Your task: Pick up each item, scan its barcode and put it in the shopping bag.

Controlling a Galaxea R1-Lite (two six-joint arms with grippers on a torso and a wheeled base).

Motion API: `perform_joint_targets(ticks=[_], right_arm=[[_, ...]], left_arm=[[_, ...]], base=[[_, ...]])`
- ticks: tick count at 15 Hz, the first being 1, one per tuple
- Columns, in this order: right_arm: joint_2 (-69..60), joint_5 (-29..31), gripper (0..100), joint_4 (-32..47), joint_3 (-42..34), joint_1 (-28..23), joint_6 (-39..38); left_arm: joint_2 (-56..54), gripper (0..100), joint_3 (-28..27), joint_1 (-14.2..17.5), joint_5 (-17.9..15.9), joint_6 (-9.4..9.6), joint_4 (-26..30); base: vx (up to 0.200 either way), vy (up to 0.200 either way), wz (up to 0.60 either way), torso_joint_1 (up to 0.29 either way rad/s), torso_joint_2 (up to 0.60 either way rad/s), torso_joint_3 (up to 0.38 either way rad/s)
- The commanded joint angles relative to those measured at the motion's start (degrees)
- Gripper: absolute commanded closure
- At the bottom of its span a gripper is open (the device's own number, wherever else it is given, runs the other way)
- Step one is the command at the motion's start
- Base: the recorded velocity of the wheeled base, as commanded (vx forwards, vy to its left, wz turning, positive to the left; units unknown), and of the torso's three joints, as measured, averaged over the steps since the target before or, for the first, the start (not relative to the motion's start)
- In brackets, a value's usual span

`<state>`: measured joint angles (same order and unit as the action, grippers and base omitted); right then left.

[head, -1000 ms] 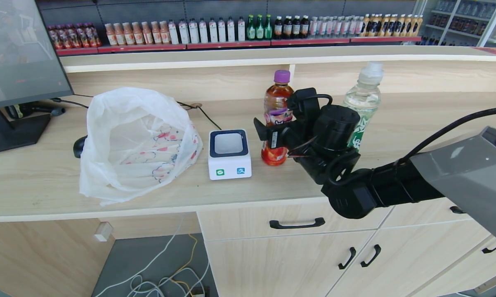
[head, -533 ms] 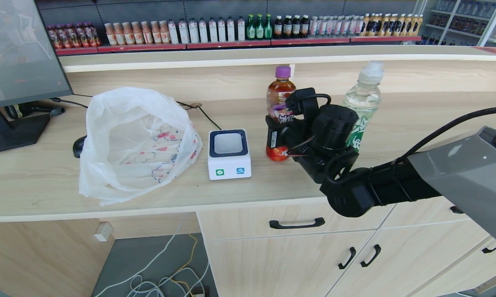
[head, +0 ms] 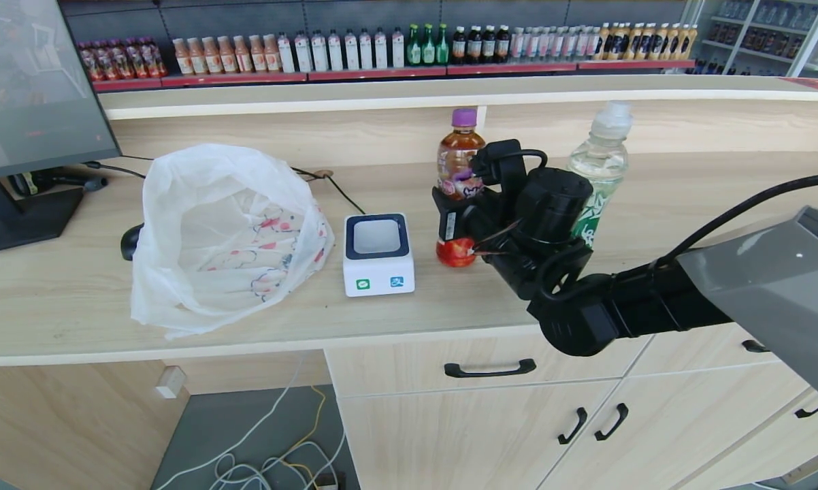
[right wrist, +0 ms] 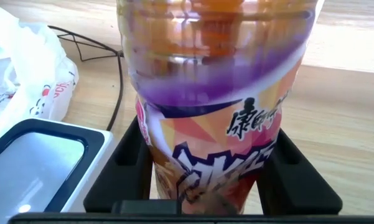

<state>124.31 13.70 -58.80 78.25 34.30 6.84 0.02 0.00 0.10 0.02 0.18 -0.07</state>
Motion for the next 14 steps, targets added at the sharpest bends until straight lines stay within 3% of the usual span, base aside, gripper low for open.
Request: perform_joint_targets(ticks=[1,7,14], right_arm=[[-0.6,0.0,100,-0.1,0.0,0.1,0.0],[-5.3,0.1,100,-0.2,-2.2,0.3,0.1],[-20.4,1.9,100,-0.6,-17.4,3.2,3.4]], left_arm=[[0.0,0,0.0,0.0,0.1,-0.01,0.0],[0.0,0,0.0,0.0,0.1,-0.01,0.0],[0.0,0,0.0,0.0,0.1,-0.01,0.0]], base=[[0.0,0.0,0.0,0.0,0.0,0.0],[0.0,0.0,0.0,0.0,0.0,0.0],[0.0,0.0,0.0,0.0,0.0,0.0]])
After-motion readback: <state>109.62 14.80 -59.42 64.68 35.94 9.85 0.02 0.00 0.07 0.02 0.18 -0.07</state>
